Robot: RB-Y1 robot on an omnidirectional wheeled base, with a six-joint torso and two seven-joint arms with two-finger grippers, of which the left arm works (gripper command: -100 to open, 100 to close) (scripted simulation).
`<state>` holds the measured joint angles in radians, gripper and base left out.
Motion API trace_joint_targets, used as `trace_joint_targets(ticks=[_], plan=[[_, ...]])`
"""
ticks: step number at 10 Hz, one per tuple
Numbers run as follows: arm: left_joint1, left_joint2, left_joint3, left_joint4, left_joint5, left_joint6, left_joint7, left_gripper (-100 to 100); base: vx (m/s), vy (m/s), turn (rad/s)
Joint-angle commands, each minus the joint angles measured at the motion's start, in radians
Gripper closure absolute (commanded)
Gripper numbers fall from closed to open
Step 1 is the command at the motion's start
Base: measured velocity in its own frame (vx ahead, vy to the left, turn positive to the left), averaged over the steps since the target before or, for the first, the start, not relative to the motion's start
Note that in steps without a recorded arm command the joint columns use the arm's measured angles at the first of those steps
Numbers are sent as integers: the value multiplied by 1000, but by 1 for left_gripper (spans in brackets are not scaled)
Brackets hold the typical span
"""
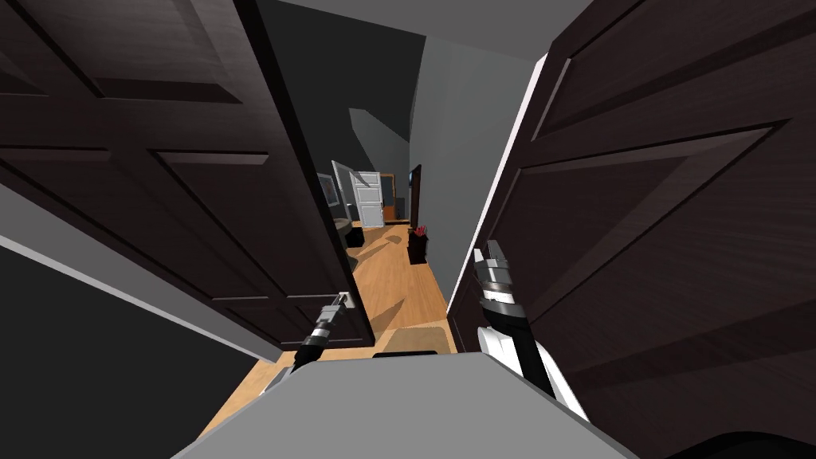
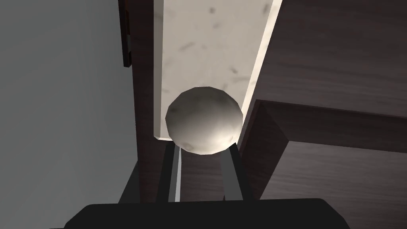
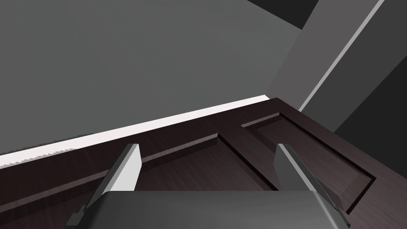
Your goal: Pull the door open
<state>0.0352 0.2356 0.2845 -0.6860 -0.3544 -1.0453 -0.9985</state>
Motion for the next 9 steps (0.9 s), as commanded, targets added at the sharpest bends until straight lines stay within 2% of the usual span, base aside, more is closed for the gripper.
trace_joint_targets(ticks=[1,2,3,4,5,7,8,9], plan=[[-7,-12,-18,24,0,4,31,100,-30,16,4],[-13,-8,-30,32,15,6,68,100,-39,8,-19],[-13,-8,-30,32,15,6,73,100,-35,7,-22],[-20,-4,-42,40,29,8,114,100,-33,21,-10],[-20,-4,-42,40,29,8,115,100,-24,19,-7],[-32,5,-65,55,57,12,180,100,-46,16,-32],[-32,5,-65,55,57,12,199,100,-41,9,-17],[-38,9,-77,62,71,14,226,100,-38,5,-6]])
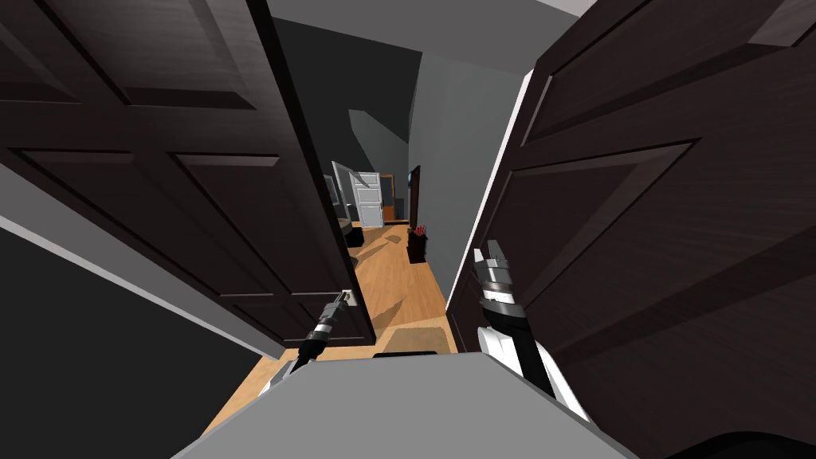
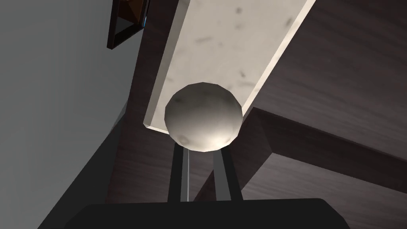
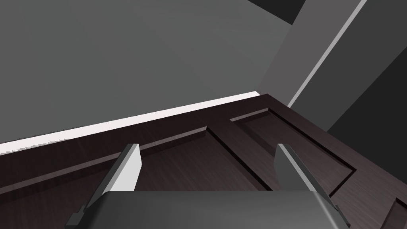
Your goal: Pull the door open
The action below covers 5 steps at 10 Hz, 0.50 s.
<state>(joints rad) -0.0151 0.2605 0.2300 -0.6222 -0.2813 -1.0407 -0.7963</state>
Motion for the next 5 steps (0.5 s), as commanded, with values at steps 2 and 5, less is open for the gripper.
trace_joint_targets(ticks=[2,5], plan=[[6,-11,-34,6,12,12,72,100,-34,11,-21],[0,-7,-45,13,25,14,122,100,-20,9,-10]])
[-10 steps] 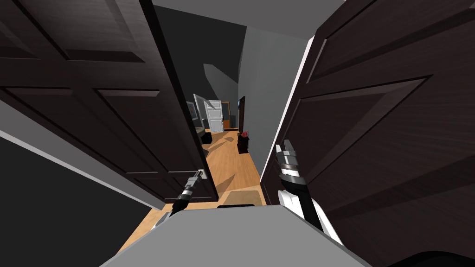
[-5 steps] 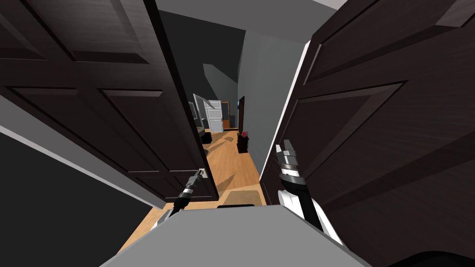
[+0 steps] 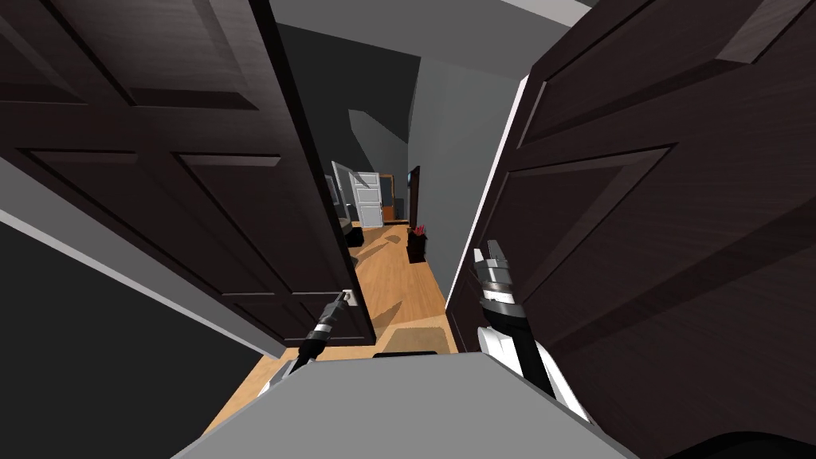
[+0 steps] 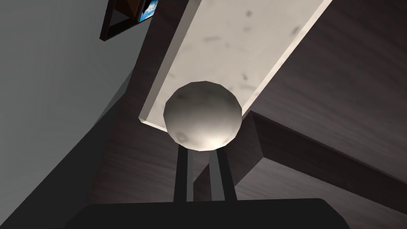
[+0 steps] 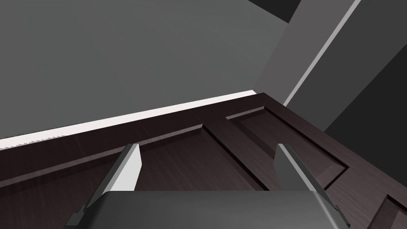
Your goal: Pull the door open
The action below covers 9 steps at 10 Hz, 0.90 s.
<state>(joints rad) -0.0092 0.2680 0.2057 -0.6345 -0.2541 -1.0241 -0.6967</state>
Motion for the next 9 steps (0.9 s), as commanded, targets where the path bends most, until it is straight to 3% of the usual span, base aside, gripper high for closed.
trace_joint_targets(ticks=[1,6,7,9], plan=[[-12,-10,-33,33,12,0,50,100,-48,18,-14],[-24,-2,-54,47,38,4,147,100,-34,12,-20],[-38,10,-38,49,56,6,165,-100,-73,13,-22],[-46,3,-42,52,68,15,199,-100,-122,-10,-41]])
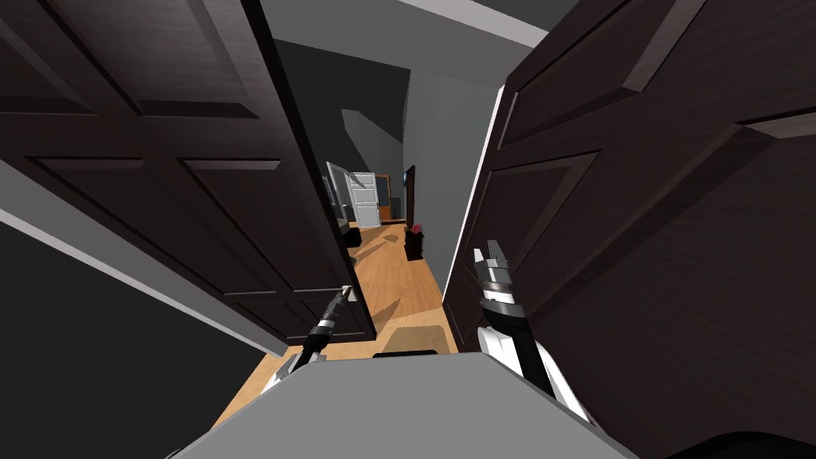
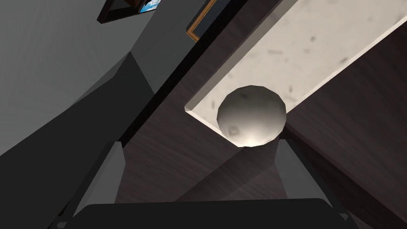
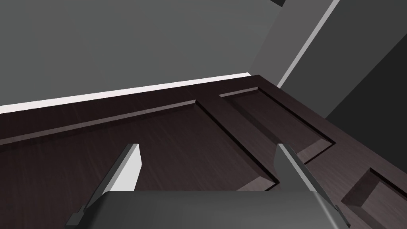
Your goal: Pull the door open
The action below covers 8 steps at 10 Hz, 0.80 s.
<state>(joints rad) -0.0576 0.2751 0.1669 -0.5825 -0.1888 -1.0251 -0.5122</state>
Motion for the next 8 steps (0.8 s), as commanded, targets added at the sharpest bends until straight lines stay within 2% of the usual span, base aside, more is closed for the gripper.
trace_joint_targets(ticks=[1,7,8], plan=[[-3,-8,-5,2,10,22,37,-100,-103,4,-10],[-43,-40,-23,20,69,67,199,-100,-91,33,-38],[-43,-40,-23,20,69,67,208,-100,-72,17,-10]])
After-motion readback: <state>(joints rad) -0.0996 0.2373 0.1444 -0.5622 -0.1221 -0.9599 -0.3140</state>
